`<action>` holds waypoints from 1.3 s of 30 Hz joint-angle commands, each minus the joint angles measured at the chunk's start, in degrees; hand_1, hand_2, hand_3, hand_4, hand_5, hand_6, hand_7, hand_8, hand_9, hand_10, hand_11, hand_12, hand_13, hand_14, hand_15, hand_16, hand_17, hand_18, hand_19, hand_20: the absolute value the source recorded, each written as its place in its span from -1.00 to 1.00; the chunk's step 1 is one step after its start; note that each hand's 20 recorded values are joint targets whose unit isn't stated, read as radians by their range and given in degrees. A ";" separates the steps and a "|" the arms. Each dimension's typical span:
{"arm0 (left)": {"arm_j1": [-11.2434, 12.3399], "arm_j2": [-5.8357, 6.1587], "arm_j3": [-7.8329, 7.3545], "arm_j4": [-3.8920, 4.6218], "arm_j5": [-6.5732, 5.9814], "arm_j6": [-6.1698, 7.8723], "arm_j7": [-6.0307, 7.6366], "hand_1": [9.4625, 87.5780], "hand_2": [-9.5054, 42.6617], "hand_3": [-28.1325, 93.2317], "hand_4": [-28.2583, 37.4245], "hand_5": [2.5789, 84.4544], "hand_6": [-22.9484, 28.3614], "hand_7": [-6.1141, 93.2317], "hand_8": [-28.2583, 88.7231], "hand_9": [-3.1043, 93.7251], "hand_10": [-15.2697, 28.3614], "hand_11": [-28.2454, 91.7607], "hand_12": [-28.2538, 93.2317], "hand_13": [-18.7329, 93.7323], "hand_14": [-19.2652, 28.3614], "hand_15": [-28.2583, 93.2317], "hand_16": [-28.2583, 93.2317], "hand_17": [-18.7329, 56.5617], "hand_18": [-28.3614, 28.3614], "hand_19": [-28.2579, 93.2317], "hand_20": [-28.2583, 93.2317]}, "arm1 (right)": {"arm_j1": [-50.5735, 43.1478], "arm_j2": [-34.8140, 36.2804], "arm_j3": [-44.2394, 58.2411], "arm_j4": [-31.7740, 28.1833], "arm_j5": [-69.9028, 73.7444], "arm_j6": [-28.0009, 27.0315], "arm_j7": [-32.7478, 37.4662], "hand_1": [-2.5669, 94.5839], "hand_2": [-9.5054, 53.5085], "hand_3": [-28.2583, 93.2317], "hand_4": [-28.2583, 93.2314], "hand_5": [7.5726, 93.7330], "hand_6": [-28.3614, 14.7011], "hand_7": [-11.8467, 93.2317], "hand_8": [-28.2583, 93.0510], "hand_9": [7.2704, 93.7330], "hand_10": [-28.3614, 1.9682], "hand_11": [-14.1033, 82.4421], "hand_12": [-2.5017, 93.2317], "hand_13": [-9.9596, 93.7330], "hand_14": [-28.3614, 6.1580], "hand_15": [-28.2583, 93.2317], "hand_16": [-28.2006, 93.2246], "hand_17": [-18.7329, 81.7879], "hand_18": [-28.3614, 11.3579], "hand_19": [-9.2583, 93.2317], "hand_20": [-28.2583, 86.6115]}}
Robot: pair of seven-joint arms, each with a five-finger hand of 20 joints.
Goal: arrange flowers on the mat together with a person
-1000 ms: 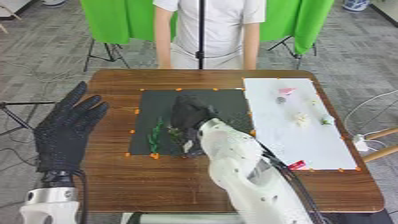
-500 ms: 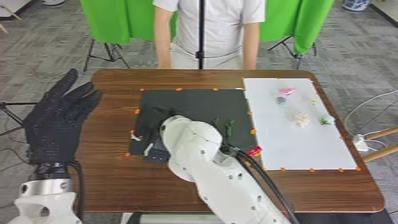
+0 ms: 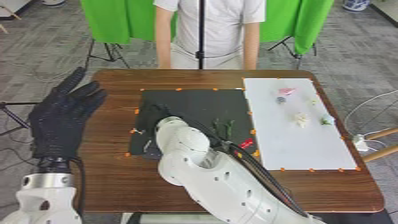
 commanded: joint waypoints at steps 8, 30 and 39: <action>-1.29 -1.41 0.49 0.76 0.57 -0.43 -1.37 -0.69 -0.30 0.76 -0.95 -0.11 0.31 -0.65 -0.68 -0.17 0.71 -0.10 -0.38 -0.17 0.98 0.30 -0.72 -0.68 0.86 0.52 -0.54 | 1.18 0.60 -0.96 0.98 -2.08 -0.35 2.93 0.14 -1.00 0.39 -1.00 0.53 0.53 -0.56 -0.66 0.87 0.31 -0.12 -0.55 0.60 0.13 0.34 -0.34 -0.27 -0.35 0.64 -0.47; 7.86 -0.97 -1.30 -1.73 -1.69 2.75 4.10 -0.69 -0.29 0.76 -0.95 -0.11 0.31 -0.65 -0.68 -0.18 0.70 -0.10 -0.39 -0.18 0.98 0.30 -0.72 -0.68 0.87 0.51 -0.52 | -12.39 -10.10 26.48 -14.14 17.59 -21.50 1.74 -0.18 -1.00 0.53 -1.00 0.38 0.41 -0.57 -0.75 0.64 0.01 -0.29 -0.67 0.43 -0.14 0.28 -0.38 -0.37 -0.44 0.57 -0.43; 7.75 -1.07 1.25 -0.47 -1.53 0.33 3.11 -0.69 -0.29 0.76 -0.95 -0.12 0.30 -0.66 -0.68 -0.19 0.68 -0.12 -0.39 -0.18 0.98 0.30 -0.72 -0.67 0.87 0.52 -0.52 | -23.18 -4.28 45.12 -24.59 54.41 -22.78 3.31 -0.36 -0.94 0.64 -1.00 0.15 0.31 -0.57 -0.75 0.26 -0.10 -0.43 -0.71 0.21 -0.39 0.15 -0.39 -0.44 -0.46 0.47 -0.40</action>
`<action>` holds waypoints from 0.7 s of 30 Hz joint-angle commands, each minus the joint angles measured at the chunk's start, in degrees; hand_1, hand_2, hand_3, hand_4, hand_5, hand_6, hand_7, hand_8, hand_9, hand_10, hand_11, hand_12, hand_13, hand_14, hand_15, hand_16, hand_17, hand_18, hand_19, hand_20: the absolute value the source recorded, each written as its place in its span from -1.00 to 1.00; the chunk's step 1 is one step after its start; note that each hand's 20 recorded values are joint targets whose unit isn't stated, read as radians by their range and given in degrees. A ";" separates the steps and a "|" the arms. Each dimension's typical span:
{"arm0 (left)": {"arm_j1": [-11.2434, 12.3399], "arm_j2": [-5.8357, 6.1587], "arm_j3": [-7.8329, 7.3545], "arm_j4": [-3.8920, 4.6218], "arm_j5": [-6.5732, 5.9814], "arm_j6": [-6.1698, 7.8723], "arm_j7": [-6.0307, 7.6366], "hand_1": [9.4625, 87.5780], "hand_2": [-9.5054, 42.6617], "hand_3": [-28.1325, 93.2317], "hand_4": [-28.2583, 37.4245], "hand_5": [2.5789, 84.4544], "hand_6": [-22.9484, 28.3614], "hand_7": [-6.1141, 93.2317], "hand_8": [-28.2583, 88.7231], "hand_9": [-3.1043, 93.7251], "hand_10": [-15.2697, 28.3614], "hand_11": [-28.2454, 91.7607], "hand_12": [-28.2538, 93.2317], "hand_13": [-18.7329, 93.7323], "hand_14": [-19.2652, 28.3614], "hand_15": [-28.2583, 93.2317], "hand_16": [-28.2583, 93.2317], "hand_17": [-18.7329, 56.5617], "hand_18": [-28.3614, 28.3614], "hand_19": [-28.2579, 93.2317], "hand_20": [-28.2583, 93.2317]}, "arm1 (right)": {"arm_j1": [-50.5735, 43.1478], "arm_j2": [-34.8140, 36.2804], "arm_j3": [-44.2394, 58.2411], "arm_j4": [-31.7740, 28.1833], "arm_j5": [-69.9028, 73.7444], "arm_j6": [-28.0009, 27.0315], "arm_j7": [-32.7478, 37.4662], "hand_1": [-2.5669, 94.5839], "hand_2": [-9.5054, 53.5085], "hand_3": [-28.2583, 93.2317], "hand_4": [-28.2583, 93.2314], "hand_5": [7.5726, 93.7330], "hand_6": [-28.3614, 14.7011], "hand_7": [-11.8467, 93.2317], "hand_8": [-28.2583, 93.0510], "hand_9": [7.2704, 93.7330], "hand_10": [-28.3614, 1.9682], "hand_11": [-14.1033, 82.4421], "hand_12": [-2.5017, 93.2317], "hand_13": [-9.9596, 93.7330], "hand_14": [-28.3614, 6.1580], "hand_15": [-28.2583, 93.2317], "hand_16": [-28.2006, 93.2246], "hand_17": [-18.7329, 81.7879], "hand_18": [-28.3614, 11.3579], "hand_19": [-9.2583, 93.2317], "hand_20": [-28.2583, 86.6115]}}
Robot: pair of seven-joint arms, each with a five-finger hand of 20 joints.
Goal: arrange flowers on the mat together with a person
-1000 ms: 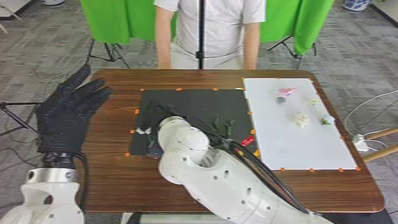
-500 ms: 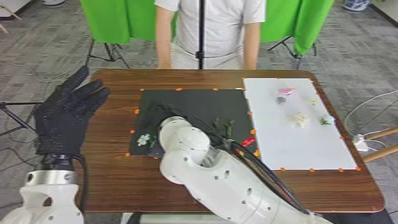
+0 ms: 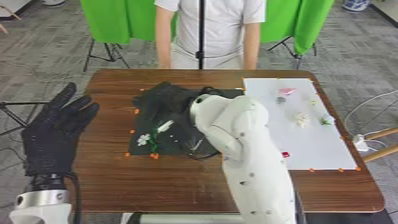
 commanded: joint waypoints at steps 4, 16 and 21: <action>-0.59 -0.78 2.08 1.29 0.29 -2.20 -2.48 -0.69 -0.29 0.76 -0.95 -0.13 0.29 -0.66 -0.68 -0.20 0.68 -0.13 -0.39 -0.18 0.97 0.29 -0.72 -0.67 0.88 0.52 -0.52 | -15.52 10.22 17.99 -11.52 26.68 9.35 -8.42 -0.40 -0.89 0.67 -1.00 0.09 0.30 -0.56 -0.75 0.18 -0.12 -0.45 -0.72 0.16 -0.46 0.11 -0.38 -0.47 -0.48 0.40 -0.38; -1.61 -2.60 1.58 2.44 -0.25 -2.63 -1.32 -0.70 -0.29 0.76 -0.99 -0.19 0.19 -0.67 -0.68 -0.24 0.60 -0.17 -0.39 -0.18 0.96 0.26 -0.71 -0.70 0.86 0.46 -0.54 | -36.38 20.71 24.44 -17.44 36.97 30.26 -35.71 -0.47 -0.73 0.70 -1.00 -0.05 0.38 -0.55 -0.75 0.07 -0.10 -0.48 -0.71 0.09 -0.47 0.04 -0.35 -0.50 -0.47 0.27 -0.31; -0.32 -3.31 1.26 2.66 -0.22 -2.89 -0.98 -0.71 -0.29 0.76 -1.00 -0.19 0.20 -0.67 -0.68 -0.20 0.65 -0.13 -0.37 -0.17 1.00 0.33 -0.71 -0.70 0.86 0.46 -0.52 | -40.37 19.83 25.05 -18.04 38.84 32.65 -37.26 -0.50 -0.67 0.69 -1.00 -0.09 0.40 -0.55 -0.75 0.03 -0.12 -0.48 -0.72 0.08 -0.49 0.04 -0.35 -0.51 -0.47 0.26 -0.29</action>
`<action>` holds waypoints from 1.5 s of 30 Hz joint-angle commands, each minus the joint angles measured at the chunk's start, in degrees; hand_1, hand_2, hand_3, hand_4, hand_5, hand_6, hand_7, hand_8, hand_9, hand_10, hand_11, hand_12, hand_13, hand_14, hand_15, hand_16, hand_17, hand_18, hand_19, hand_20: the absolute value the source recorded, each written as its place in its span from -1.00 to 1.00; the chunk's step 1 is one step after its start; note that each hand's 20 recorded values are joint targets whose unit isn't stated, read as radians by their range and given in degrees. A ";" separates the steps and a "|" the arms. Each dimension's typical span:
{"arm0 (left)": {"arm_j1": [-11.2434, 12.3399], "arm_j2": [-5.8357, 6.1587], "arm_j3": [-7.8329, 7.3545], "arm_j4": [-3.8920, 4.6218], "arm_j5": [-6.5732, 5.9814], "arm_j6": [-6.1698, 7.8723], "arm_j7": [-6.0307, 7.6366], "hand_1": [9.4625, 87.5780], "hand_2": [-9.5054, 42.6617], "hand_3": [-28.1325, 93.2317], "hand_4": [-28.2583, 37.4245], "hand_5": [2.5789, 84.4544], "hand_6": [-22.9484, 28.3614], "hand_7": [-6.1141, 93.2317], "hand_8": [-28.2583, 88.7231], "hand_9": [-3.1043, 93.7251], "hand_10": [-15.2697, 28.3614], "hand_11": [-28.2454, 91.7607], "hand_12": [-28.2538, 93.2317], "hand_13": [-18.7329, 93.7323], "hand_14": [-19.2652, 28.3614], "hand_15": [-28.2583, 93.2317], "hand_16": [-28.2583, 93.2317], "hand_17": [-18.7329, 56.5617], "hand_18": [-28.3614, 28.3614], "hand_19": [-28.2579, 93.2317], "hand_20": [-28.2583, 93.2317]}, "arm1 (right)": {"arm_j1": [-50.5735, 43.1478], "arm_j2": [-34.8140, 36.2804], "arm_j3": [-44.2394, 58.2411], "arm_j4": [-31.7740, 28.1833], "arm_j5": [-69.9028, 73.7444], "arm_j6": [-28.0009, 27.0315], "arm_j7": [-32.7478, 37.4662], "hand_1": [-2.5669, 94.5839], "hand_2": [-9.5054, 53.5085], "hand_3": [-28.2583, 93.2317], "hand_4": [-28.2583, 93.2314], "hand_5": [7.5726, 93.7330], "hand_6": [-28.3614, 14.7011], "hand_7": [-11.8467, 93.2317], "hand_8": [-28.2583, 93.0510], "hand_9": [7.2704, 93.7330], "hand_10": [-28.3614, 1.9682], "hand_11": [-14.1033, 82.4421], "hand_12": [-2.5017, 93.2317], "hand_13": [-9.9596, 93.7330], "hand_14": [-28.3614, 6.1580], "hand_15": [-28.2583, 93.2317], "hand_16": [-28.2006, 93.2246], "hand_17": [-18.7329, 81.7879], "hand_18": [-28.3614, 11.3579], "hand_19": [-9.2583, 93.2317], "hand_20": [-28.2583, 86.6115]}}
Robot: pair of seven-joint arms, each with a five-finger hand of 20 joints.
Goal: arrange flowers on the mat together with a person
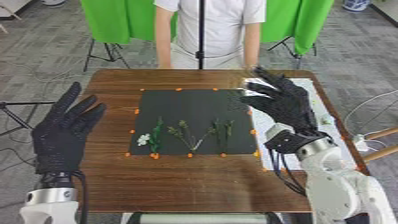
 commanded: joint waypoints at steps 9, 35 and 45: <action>2.85 -2.03 -0.08 0.84 -3.68 -2.67 0.04 -0.72 -0.29 0.76 -1.00 -0.19 0.20 -0.67 -0.68 -0.23 0.62 -0.17 -0.39 -0.18 0.96 0.28 -0.72 -0.70 0.86 0.45 -0.51 | -12.76 -2.10 3.91 -1.38 1.96 1.96 -2.91 -0.54 -0.61 0.68 -1.00 -0.06 0.37 -0.55 -0.75 0.08 -0.17 -0.46 -0.71 0.11 -0.52 0.12 -0.36 -0.48 -0.50 0.33 -0.24; 1.99 -1.61 1.22 1.05 -2.84 -1.10 0.54 -0.71 -0.29 0.76 -0.99 -0.19 0.20 -0.67 -0.68 -0.22 0.63 -0.16 -0.38 -0.18 0.97 0.28 -0.71 -0.70 0.85 0.44 -0.49 | -12.22 -3.61 5.00 -1.13 0.23 -0.32 -2.60 -0.55 -0.57 0.67 -1.00 -0.06 0.37 -0.55 -0.75 0.06 -0.14 -0.47 -0.72 0.08 -0.54 0.04 -0.35 -0.49 -0.50 0.26 -0.25; 0.98 -1.50 1.70 1.24 -2.49 -1.79 -0.49 -0.70 -0.29 0.76 -0.98 -0.19 0.21 -0.67 -0.68 -0.22 0.63 -0.16 -0.38 -0.18 0.97 0.29 -0.71 -0.70 0.85 0.44 -0.49 | -12.34 -3.90 5.01 -1.02 -0.02 -1.30 -2.84 -0.55 -0.58 0.68 -1.00 -0.06 0.38 -0.55 -0.76 0.06 -0.14 -0.47 -0.72 0.07 -0.54 0.04 -0.35 -0.49 -0.50 0.26 -0.25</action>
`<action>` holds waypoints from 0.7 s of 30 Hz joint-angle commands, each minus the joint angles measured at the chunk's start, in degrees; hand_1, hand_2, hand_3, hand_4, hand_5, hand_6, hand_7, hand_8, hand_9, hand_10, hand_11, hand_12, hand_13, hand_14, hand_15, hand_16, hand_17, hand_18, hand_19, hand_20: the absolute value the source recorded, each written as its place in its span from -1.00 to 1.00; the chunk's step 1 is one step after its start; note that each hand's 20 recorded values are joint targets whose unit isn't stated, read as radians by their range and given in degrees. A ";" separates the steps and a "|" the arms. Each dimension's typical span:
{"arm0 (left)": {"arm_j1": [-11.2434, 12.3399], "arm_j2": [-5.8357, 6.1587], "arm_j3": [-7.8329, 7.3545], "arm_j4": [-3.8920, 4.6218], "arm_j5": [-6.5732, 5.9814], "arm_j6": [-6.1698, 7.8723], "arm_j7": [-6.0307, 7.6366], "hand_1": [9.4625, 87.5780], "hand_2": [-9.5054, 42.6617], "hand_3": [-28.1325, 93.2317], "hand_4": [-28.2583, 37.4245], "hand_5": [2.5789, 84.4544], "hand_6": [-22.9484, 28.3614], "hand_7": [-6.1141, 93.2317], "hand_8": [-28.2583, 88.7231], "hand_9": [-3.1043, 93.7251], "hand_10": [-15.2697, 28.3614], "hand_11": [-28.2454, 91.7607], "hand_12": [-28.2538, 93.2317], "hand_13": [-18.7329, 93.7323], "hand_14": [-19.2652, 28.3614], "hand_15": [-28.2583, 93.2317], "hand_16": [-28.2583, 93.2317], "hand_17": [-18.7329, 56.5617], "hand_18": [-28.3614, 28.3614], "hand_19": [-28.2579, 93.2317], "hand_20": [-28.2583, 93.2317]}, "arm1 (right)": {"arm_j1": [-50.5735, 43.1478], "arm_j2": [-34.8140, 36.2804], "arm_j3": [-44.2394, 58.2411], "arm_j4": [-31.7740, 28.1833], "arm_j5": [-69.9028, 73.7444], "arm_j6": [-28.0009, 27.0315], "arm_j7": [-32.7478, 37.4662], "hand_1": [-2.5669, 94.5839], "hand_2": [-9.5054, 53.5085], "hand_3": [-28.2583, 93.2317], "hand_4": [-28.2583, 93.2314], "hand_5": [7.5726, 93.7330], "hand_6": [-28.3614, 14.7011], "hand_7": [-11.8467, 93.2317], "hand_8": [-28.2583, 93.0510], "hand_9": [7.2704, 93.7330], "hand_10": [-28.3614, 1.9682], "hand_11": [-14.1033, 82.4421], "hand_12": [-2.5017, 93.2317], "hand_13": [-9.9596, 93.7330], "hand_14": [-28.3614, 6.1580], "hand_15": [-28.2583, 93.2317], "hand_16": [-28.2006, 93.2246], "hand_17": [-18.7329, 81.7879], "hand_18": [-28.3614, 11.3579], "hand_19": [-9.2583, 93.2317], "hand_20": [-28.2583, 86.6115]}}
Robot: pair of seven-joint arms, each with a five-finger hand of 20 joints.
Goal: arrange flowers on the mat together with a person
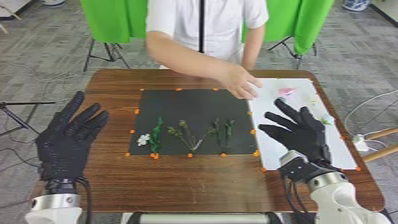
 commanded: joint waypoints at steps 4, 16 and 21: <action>0.03 0.14 0.71 0.38 -0.10 0.36 -0.30 -0.70 -0.29 0.76 -0.98 -0.19 0.21 -0.67 -0.68 -0.22 0.63 -0.16 -0.38 -0.18 0.97 0.29 -0.71 -0.70 0.85 0.44 -0.49 | -0.57 -1.11 0.09 -0.03 -0.79 -1.25 -0.12 -0.56 -0.58 0.68 -1.00 -0.06 0.39 -0.55 -0.76 0.06 -0.14 -0.47 -0.72 0.07 -0.54 0.04 -0.35 -0.49 -0.49 0.25 -0.24; -0.06 -0.69 0.63 0.16 0.35 0.26 -1.64 -0.70 -0.30 0.77 -0.97 -0.19 0.21 -0.67 -0.68 -0.23 0.63 -0.15 -0.38 -0.18 0.97 0.29 -0.71 -0.70 0.85 0.44 -0.49 | -0.42 -1.52 0.50 -0.25 -0.74 -1.04 0.98 -0.55 -0.58 0.67 -1.00 -0.06 0.39 -0.55 -0.76 0.06 -0.14 -0.48 -0.72 0.07 -0.53 0.04 -0.35 -0.49 -0.49 0.25 -0.24; 0.23 -1.01 0.28 -0.07 0.60 0.16 -2.05 -0.70 -0.30 0.77 -0.97 -0.19 0.21 -0.68 -0.68 -0.22 0.63 -0.15 -0.38 -0.18 0.97 0.29 -0.71 -0.70 0.85 0.44 -0.49 | -0.65 -1.98 0.83 -0.41 -0.85 -1.60 1.03 -0.55 -0.58 0.67 -1.00 -0.06 0.39 -0.55 -0.76 0.06 -0.14 -0.48 -0.72 0.08 -0.53 0.04 -0.35 -0.49 -0.49 0.25 -0.24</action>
